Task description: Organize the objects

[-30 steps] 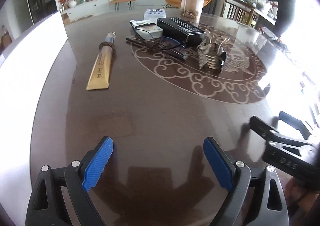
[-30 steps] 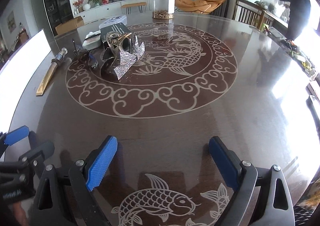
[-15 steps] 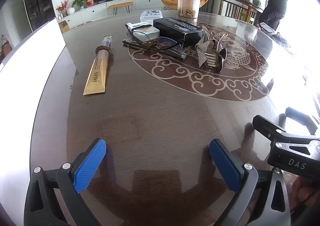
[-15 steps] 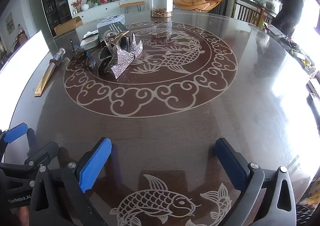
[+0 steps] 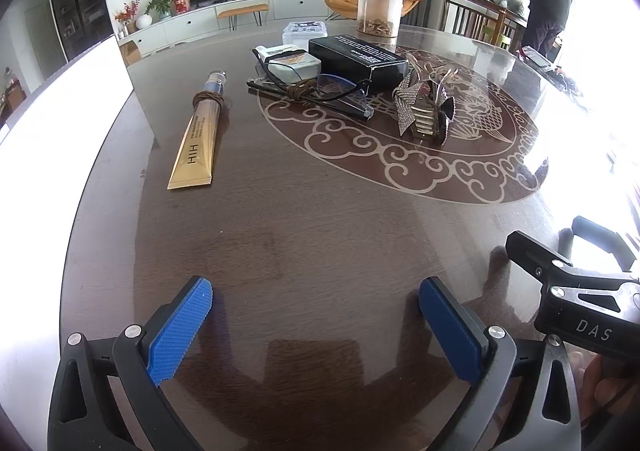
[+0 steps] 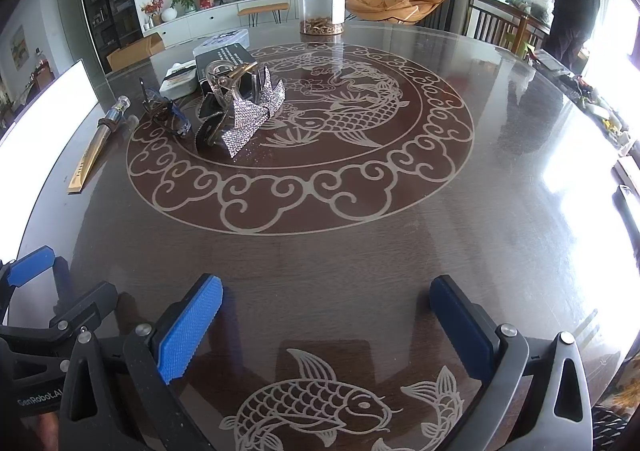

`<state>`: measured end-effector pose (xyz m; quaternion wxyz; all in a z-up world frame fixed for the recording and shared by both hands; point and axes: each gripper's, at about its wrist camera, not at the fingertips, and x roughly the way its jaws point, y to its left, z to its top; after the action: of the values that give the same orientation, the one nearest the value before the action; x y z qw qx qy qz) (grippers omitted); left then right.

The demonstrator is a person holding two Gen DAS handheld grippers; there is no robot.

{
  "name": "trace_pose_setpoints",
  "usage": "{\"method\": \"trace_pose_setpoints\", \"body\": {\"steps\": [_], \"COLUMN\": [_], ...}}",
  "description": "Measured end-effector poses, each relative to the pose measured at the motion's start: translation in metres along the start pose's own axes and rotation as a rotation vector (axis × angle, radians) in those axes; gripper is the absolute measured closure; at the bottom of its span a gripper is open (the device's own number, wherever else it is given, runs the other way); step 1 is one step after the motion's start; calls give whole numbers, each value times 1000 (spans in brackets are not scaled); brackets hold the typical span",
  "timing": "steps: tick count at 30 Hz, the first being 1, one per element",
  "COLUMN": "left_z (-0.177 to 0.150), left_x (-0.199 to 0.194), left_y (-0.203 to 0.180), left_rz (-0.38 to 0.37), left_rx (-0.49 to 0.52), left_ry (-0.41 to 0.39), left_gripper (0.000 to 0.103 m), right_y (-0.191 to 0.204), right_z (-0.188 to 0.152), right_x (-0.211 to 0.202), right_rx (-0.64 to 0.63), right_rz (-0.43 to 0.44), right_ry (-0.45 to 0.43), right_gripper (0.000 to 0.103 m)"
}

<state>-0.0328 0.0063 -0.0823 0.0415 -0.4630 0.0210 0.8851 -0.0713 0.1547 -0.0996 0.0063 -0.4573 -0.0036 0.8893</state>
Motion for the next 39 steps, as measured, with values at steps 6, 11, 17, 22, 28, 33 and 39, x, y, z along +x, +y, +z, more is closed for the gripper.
{"method": "trace_pose_setpoints", "body": {"steps": [6, 11, 17, 22, 28, 33, 39], "left_z": [0, 0, 0, 0, 0, 1, 9], "left_x": [0, 0, 1, 1, 1, 1, -1], "left_y": [0, 0, 0, 0, 0, 0, 9], "left_rz": [0, 0, 0, 0, 0, 0, -42], "left_rx": [0, 0, 0, 0, 0, 0, -47], "left_ry": [0, 0, 0, 1, 0, 2, 94], "left_gripper": [0, 0, 0, 0, 0, 0, 0], "right_y": [0, 0, 0, 0, 0, 0, 0], "right_z": [0, 0, 0, 0, 0, 0, 0], "right_x": [0, 0, 0, -1, -1, -1, -1], "right_rx": [0, 0, 0, 0, 0, 0, 0], "right_rz": [0, 0, 0, 0, 0, 0, 0], "right_ry": [0, 0, 0, 0, 0, 0, 0], "right_gripper": [0, 0, 0, 0, 0, 0, 0]}}
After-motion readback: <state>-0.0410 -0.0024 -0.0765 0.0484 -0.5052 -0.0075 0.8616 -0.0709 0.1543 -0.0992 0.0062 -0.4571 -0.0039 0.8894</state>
